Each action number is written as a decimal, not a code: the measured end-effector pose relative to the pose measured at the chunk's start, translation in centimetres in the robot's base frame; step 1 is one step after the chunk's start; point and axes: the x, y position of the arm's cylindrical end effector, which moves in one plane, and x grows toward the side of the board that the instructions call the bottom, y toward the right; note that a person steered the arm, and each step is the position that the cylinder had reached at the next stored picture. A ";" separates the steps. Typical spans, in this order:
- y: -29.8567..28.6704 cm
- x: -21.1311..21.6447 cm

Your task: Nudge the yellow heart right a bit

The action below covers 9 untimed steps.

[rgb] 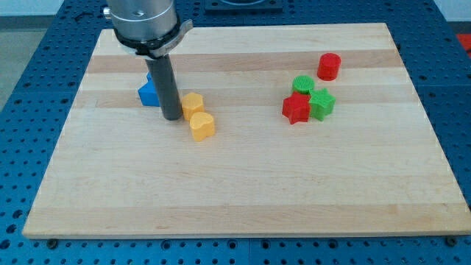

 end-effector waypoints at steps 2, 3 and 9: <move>1.6 0.0; 0.7 0.0; 2.0 3.1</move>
